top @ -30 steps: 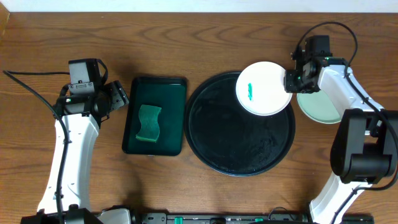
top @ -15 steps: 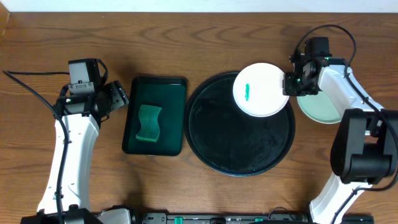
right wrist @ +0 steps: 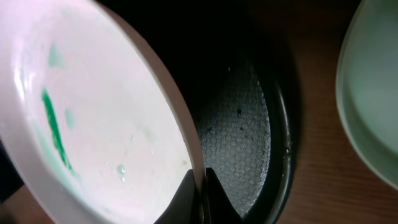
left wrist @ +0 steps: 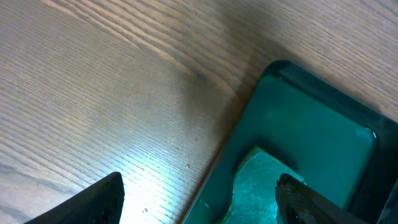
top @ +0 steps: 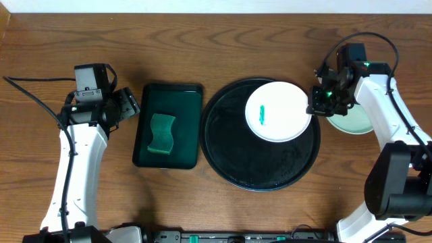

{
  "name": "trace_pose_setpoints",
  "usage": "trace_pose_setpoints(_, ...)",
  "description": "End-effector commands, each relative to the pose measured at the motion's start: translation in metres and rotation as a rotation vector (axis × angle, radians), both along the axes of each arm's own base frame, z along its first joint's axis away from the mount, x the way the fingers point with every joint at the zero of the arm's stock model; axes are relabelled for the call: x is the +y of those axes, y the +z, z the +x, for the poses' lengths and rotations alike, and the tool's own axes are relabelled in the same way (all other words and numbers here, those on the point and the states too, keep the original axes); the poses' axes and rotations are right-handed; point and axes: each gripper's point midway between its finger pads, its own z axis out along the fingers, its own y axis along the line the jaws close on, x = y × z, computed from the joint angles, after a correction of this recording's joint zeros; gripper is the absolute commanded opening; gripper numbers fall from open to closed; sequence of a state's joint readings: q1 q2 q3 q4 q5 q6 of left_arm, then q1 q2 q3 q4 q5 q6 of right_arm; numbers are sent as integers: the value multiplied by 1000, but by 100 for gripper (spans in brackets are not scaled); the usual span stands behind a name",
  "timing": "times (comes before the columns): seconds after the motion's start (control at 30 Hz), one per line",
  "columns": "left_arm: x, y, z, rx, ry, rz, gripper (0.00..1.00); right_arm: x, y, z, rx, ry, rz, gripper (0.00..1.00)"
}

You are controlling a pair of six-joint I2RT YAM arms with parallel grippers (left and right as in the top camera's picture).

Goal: Clean dirty plates on tray and stack at the side

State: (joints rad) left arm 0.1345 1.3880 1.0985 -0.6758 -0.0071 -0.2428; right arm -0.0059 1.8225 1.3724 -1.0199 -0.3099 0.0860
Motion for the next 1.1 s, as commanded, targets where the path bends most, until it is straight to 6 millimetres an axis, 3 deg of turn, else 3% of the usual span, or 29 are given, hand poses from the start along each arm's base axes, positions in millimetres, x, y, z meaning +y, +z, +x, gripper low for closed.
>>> trace_pose_setpoints(0.0,3,1,1,0,13,8,78,10,-10,-9,27,-13,31,1)
trace_pose_setpoints(0.27,3,1,1,0,13,8,79,32,-50,-17,7,-21,36,1)
trace_pose_setpoints(0.4,3,1,1,0,13,8,78,30,-69,-24,2,-41,-26,1)
trace_pose_setpoints(0.77,3,1,1,0,13,8,79,31,-74,-24,-14,-22,-33,7)
trace_pose_setpoints(1.07,3,1,1,0,13,8,79,31,-74,-25,-11,-13,-34,35)
